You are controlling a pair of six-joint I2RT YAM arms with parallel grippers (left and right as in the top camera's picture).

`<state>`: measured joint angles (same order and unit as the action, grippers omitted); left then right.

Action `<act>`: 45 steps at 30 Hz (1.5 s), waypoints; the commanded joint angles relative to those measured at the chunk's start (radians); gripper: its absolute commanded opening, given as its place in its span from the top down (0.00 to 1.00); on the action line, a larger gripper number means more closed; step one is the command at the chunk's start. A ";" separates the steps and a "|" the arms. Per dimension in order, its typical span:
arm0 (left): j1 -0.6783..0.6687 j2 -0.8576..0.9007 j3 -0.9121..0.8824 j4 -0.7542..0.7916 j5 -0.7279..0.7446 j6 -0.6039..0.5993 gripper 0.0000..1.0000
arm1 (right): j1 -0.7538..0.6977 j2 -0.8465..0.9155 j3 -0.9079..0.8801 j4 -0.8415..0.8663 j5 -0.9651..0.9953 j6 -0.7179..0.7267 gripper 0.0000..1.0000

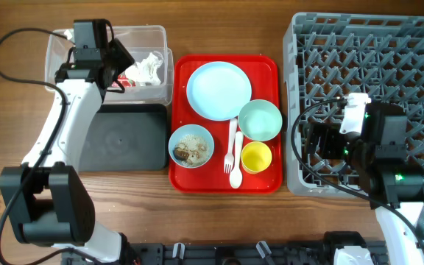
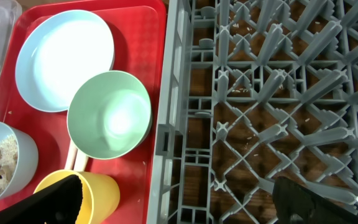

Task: Sort waste into correct bins and load items into the dishwasher rack
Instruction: 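Drop the wrapper into the clear plastic bin with the left gripper, then grasp the rim of the blue rice bowl with the left gripper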

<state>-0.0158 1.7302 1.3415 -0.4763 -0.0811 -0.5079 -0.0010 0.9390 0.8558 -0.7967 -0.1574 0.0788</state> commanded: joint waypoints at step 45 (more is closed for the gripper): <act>-0.597 0.155 -0.163 -0.261 0.232 0.179 0.62 | 0.002 0.002 0.024 -0.012 -0.016 0.003 0.00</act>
<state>-0.6090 1.8835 1.1835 -0.7353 0.1677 -0.3347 -0.0010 0.9390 0.8558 -0.8082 -0.1570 0.0788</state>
